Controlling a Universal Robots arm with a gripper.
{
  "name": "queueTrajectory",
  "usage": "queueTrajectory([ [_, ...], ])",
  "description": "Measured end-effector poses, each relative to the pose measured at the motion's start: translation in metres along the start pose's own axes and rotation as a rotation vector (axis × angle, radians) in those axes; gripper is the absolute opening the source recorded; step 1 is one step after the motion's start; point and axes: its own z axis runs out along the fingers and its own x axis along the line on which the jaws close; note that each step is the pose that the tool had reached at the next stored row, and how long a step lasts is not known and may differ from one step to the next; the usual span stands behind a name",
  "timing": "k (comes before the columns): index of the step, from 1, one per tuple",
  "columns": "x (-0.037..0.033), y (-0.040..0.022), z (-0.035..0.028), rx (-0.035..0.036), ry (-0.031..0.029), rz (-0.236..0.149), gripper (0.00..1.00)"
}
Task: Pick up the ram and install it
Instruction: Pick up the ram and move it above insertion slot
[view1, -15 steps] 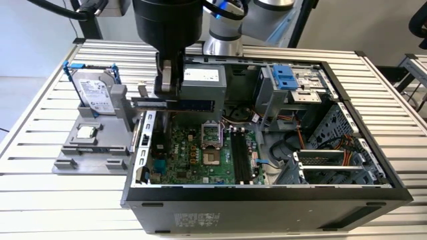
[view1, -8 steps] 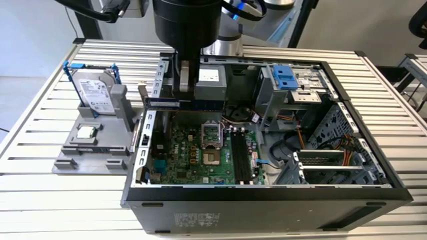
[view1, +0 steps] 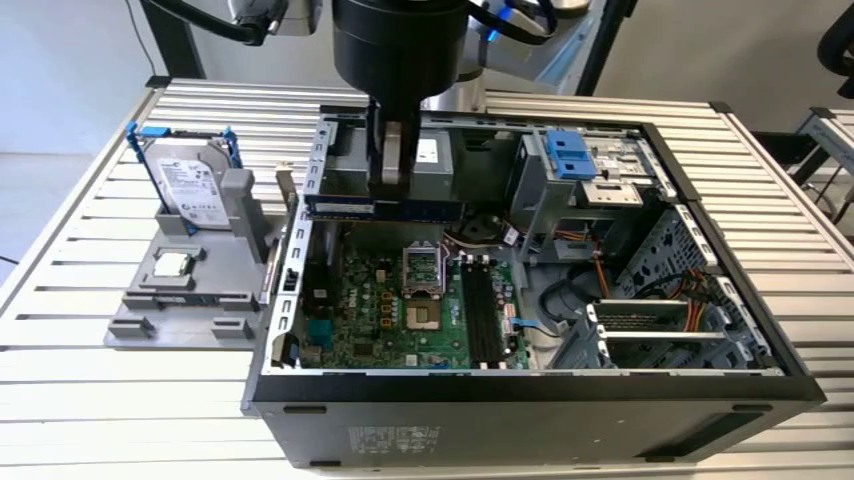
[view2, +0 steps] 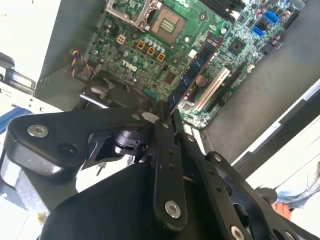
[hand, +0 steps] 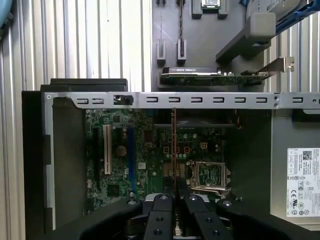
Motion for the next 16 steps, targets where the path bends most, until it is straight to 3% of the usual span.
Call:
queueTrajectory([
  [7, -0.0005, -0.0135, -0.0005, -0.0139, 0.0005, 0.0, 0.0],
  [12, -0.0007, -0.0221, -0.0009, -0.0157, 0.0008, 0.0, 0.0],
  [16, -0.0008, -0.0224, -0.0008, -0.0156, 0.0006, 0.0, 0.0],
])
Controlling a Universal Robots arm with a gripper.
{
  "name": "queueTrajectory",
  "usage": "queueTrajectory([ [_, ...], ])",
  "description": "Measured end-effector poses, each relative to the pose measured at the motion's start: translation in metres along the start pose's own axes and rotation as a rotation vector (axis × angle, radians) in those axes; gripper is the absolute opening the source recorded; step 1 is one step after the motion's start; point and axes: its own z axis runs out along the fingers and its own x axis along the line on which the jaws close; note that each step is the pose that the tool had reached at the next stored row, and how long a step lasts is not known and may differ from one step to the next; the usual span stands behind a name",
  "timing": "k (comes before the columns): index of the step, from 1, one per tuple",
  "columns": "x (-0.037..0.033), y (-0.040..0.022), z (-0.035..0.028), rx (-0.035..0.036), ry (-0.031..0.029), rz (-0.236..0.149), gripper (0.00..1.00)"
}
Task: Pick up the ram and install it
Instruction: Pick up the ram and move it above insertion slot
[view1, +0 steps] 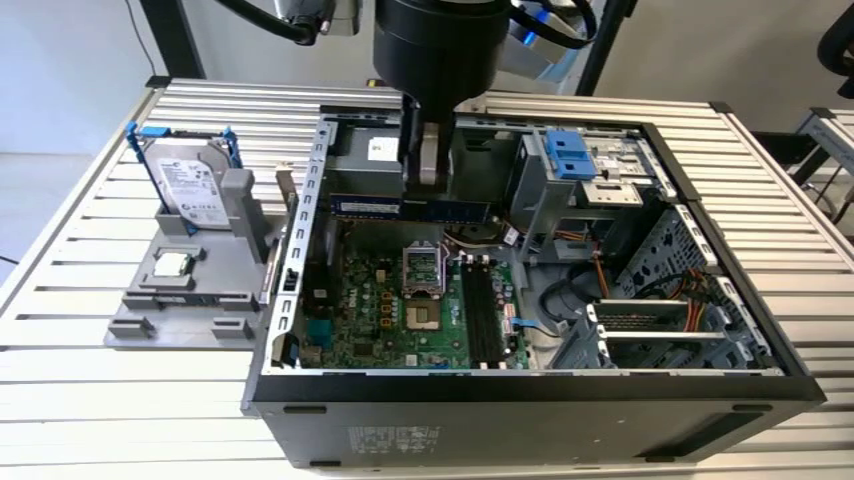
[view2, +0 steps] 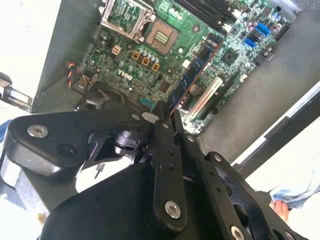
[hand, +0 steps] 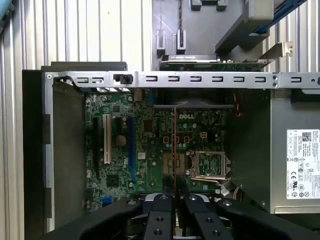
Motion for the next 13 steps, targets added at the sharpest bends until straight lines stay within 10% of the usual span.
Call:
queueTrajectory([
  [13, -0.0008, -0.0231, -0.0003, 0.0, 0.0001, -0.001, 0.0],
])
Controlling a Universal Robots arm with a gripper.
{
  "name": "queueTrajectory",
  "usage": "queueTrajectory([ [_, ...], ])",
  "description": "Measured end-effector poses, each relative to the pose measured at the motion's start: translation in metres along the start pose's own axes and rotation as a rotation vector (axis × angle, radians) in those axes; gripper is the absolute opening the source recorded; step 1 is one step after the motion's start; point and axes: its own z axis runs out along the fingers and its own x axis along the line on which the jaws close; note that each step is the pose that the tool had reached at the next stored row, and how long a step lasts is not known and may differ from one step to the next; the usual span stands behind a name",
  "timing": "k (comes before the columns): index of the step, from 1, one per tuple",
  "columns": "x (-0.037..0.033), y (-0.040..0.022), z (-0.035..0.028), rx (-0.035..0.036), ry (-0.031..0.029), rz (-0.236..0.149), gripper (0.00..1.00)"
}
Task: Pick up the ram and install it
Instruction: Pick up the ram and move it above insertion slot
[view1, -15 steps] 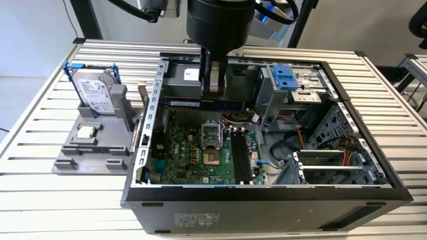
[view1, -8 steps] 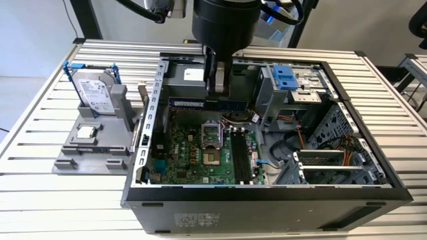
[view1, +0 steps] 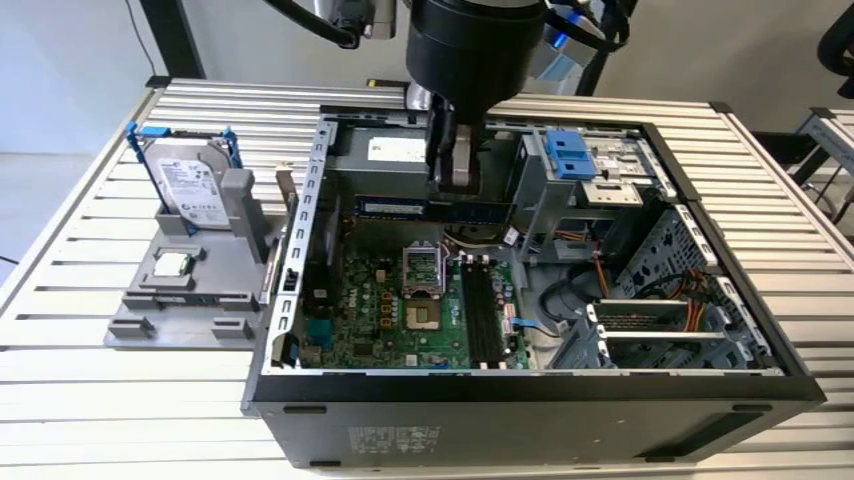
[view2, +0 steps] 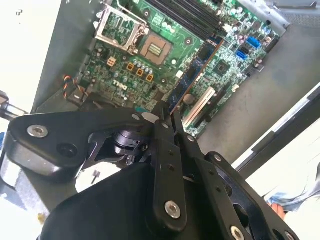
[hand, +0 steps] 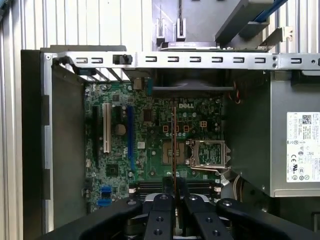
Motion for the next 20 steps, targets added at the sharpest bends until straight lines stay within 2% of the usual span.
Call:
queueTrajectory([
  [20, -0.0018, -0.0473, -0.0004, 0.0031, 0.0002, -0.006, 0.0],
])
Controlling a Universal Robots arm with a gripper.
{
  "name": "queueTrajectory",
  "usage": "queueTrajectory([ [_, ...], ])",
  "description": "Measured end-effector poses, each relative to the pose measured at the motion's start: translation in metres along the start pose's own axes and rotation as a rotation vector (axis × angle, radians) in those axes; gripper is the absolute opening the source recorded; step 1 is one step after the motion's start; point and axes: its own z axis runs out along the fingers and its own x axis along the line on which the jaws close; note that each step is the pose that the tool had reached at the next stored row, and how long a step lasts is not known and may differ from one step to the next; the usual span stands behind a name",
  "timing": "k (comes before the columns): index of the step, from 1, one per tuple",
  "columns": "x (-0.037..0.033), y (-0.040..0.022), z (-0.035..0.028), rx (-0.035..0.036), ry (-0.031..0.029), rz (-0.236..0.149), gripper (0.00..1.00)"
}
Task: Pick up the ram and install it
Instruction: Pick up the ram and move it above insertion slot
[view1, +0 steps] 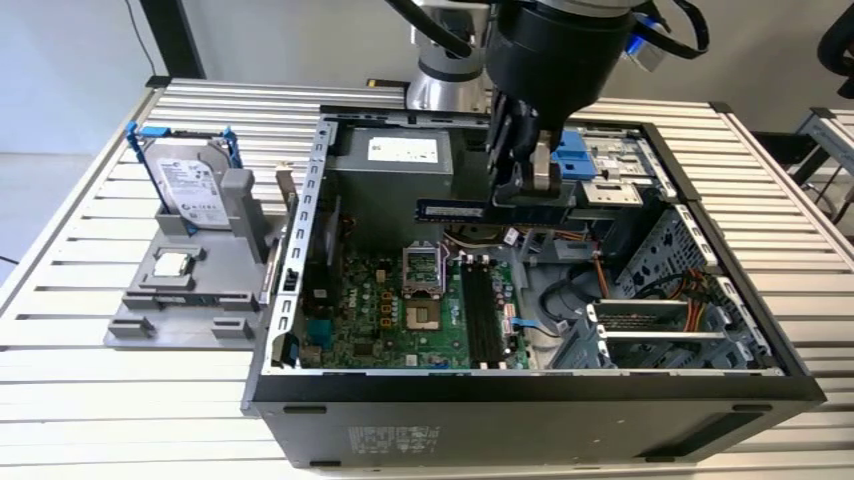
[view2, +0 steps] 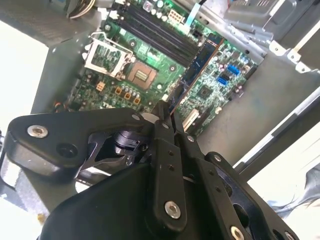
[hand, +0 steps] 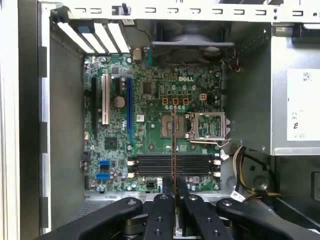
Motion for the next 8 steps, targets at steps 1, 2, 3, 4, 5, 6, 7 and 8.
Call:
queueTrajectory([
  [1, -0.0001, -0.0023, 0.0, 0.0002, 0.0, 0.0, 0.0],
  [2, -0.0001, -0.0046, 0.0, 0.0003, 0.0, -0.001, 0.0],
  [3, -0.0002, -0.0069, 0.0, 0.0005, 0.0, -0.001, 0.0],
  [4, -0.0003, -0.0092, 0.0, 0.0006, 0.0001, -0.002, 0.0],
  [5, -0.0004, -0.0114, -0.0001, 0.0007, 0.0002, -0.002, 0.0],
  [6, -0.0005, -0.0137, -0.0001, 0.0009, 0.0002, -0.002, 0.0],
  [7, -0.0005, -0.0158, -0.0002, 0.0011, 0.0003, -0.003, 0.0],
  [8, -0.0006, -0.0181, -0.0003, 0.0013, 0.0003, -0.003, 0.0],
])
